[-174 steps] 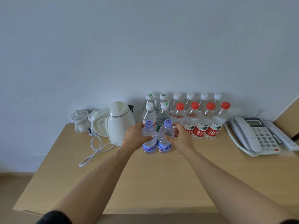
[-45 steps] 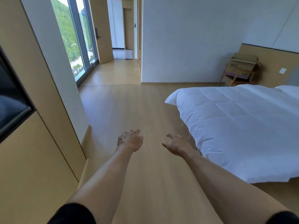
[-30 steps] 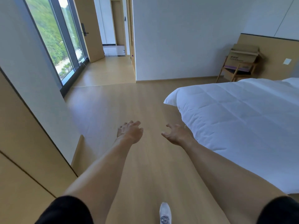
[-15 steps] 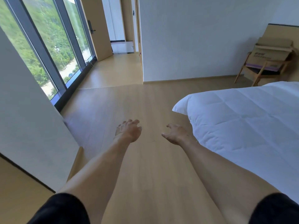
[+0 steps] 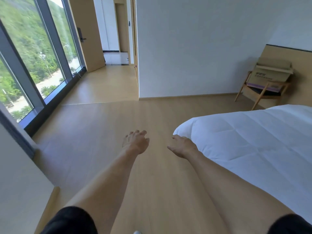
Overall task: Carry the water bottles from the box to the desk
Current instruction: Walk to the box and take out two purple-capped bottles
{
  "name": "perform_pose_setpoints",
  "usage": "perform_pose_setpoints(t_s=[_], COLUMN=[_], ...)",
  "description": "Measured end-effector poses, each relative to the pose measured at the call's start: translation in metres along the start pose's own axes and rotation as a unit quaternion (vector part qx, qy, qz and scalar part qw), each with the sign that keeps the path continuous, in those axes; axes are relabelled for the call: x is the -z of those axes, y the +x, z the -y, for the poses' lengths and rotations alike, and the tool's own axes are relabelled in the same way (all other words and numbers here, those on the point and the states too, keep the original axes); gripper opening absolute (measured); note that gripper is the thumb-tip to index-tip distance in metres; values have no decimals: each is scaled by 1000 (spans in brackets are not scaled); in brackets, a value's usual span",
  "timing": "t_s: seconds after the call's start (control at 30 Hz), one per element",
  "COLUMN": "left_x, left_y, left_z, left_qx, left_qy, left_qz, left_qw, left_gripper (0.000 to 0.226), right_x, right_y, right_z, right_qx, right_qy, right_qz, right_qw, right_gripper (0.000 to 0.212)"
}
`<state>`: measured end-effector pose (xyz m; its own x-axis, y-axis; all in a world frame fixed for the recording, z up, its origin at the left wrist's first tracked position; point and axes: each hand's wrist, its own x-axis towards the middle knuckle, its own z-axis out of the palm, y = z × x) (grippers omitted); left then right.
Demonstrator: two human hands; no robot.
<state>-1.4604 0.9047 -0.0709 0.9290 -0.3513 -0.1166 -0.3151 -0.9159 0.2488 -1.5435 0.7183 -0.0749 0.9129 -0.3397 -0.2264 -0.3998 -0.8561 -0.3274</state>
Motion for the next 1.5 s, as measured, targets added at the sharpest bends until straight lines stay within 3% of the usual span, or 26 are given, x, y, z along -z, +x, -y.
perform_pose_setpoints(t_s=[0.33,0.77,1.13,1.5], left_x=[47,54,90,71], left_y=[221,435,661,844], left_z=[10,-13,-69,-135], left_qx=[-72,-106,-74,-129], left_qy=[1,23,40,56], left_qz=[0,6,-2,49], left_qw=[997,994,996,989], left_gripper=[48,50,51,54], right_x=[57,92,162,207], right_y=[172,378,624,790], right_z=[45,34,22,-26], right_qx=[-47,-93,-63,-92], right_qy=[20,30,31,-7], right_qz=[-38,-42,-35,-50], right_qw=[998,994,997,994], right_gripper=[60,56,64,67])
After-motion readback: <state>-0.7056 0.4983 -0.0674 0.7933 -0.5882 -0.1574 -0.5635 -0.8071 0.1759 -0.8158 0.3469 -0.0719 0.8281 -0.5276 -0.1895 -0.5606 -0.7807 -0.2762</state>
